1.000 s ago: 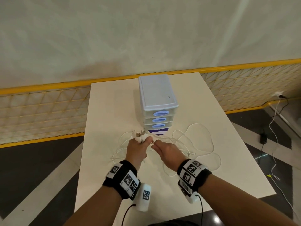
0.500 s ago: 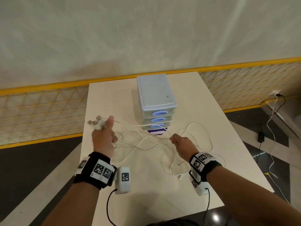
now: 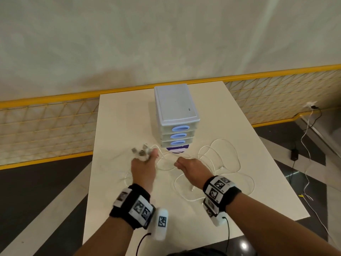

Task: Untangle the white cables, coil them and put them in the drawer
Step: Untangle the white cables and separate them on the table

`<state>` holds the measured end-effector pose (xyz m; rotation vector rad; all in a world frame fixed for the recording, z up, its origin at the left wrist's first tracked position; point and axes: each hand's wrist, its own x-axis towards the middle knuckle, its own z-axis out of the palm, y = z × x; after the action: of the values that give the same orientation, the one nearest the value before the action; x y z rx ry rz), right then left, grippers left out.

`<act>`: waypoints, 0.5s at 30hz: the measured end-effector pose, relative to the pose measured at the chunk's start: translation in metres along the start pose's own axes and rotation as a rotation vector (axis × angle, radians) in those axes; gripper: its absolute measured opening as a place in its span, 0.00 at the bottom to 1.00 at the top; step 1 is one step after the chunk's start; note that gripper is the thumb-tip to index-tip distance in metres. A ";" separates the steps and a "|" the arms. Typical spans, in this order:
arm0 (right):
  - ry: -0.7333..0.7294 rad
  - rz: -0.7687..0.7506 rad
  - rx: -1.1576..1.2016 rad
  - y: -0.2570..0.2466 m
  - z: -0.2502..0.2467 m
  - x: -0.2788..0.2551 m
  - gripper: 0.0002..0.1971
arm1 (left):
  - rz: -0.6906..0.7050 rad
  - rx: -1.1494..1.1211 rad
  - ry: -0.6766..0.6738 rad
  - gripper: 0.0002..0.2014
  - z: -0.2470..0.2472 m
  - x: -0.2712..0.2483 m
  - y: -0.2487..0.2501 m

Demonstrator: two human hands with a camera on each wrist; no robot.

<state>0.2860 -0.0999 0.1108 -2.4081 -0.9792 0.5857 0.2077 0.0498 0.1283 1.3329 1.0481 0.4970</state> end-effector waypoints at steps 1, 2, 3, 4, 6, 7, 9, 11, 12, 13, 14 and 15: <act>-0.015 0.045 -0.003 0.012 -0.003 -0.004 0.15 | -0.020 -0.078 0.053 0.08 -0.005 0.009 0.004; -0.025 0.081 -0.009 0.022 -0.005 -0.008 0.15 | -0.023 -0.126 0.083 0.09 -0.010 0.019 0.007; -0.027 0.105 -0.009 0.031 -0.005 -0.011 0.15 | -0.016 -0.139 0.092 0.10 -0.015 0.025 0.009; -0.020 0.125 -0.003 0.036 -0.006 -0.013 0.14 | -0.009 -0.142 0.078 0.10 -0.019 0.028 0.010; 0.026 0.154 0.041 0.040 -0.007 -0.010 0.14 | -0.023 -0.156 0.013 0.10 -0.020 0.029 0.008; 0.059 0.167 0.068 0.041 -0.008 -0.008 0.14 | -0.058 -0.158 -0.028 0.09 -0.020 0.029 0.004; 0.122 0.206 0.111 0.049 -0.010 -0.004 0.15 | -0.162 -0.122 -0.097 0.09 -0.020 0.029 -0.007; 0.178 0.257 0.141 0.063 -0.017 -0.003 0.16 | -0.243 -0.023 -0.168 0.11 -0.023 0.029 -0.019; 0.185 0.288 0.135 0.071 -0.020 -0.003 0.16 | -0.257 0.043 -0.218 0.11 -0.024 0.027 -0.024; 0.179 0.318 0.116 0.079 -0.020 -0.004 0.17 | -0.258 0.093 -0.279 0.11 -0.026 0.023 -0.027; 0.162 0.344 0.094 0.085 -0.020 -0.005 0.18 | -0.259 0.115 -0.339 0.12 -0.027 0.020 -0.029; 0.138 0.362 0.075 0.092 -0.019 -0.006 0.18 | -0.260 0.103 -0.382 0.12 -0.027 0.017 -0.030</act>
<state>0.3410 -0.1673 0.0749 -2.5349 -0.4571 0.5583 0.1855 0.0711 0.0976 1.2938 0.9169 -0.0096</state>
